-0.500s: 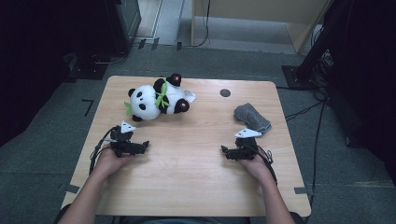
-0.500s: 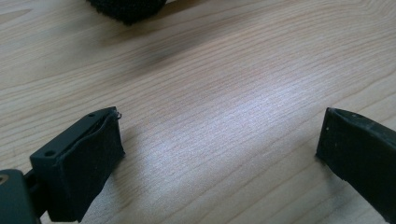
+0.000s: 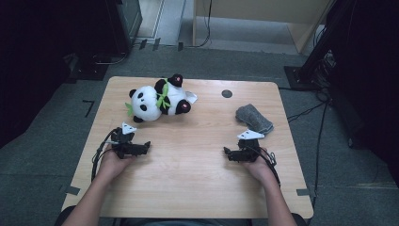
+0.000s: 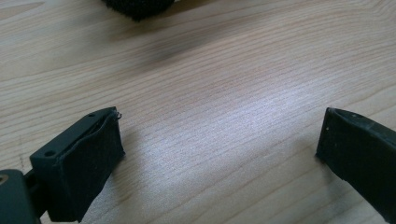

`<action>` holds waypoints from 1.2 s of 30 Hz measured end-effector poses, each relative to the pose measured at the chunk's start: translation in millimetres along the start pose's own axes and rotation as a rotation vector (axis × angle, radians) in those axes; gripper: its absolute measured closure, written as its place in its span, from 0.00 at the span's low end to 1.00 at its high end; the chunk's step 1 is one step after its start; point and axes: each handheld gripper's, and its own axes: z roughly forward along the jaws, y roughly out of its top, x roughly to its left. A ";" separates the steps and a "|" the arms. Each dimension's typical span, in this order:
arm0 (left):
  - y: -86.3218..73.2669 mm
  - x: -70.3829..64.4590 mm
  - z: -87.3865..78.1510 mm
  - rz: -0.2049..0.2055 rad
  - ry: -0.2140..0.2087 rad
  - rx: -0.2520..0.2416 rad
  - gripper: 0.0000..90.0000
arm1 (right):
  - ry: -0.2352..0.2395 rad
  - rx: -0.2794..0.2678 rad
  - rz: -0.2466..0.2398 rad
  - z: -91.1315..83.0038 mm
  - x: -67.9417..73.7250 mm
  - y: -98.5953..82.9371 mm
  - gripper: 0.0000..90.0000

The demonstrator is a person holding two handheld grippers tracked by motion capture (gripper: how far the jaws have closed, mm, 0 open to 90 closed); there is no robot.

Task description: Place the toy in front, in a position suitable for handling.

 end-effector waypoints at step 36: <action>29.5 1.4 -18.7 0.091 -0.166 -0.026 0.38 | -0.008 0.001 0.010 0.6 -1.6 0.6 0.14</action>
